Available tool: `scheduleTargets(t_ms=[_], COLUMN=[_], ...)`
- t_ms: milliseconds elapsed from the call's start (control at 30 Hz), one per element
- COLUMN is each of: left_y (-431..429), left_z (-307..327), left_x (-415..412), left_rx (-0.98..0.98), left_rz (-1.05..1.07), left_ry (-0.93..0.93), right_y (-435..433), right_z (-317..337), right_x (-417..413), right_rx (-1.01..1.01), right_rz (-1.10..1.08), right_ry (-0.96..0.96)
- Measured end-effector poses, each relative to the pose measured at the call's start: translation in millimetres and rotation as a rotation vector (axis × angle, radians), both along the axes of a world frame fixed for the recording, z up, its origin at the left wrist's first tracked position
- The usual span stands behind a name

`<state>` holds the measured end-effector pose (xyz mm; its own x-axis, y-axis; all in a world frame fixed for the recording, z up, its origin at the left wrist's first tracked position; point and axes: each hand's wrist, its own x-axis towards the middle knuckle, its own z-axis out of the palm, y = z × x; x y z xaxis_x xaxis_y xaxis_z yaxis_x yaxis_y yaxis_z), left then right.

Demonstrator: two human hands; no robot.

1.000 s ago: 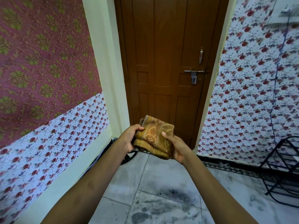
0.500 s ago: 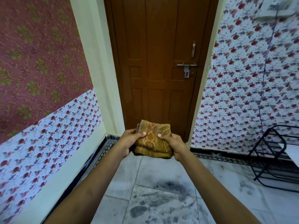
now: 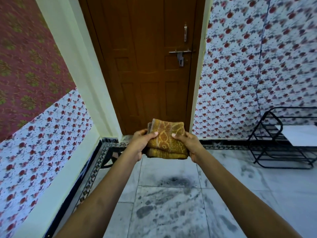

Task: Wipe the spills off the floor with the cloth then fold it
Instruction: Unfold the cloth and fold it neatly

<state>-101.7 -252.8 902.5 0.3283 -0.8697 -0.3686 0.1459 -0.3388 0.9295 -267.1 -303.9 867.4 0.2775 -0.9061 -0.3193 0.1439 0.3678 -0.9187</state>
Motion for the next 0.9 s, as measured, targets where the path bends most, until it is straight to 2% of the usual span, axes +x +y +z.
scheduleTargets(t_ms=[367, 567, 900], left_y=[-84.1, -140.0, -254.5], left_z=[-15.5, -24.9, -44.6], left_x=[-162.7, -257.3, -392.1], left_rx=[0.023, 0.025, 0.067], left_rz=[-0.027, -0.088, -0.249], left_ry=[-0.003, 0.0, 0.008], right_y=[-85.8, -130.0, -209.5], right_z=[-17.6, -20.5, -42.9], right_x=[-165.7, -262.7, -396.4], right_rx=[0.018, -0.018, 0.033], right_rz=[-0.032, -0.112, -0.299], right_ry=[0.018, 0.009, 0.027])
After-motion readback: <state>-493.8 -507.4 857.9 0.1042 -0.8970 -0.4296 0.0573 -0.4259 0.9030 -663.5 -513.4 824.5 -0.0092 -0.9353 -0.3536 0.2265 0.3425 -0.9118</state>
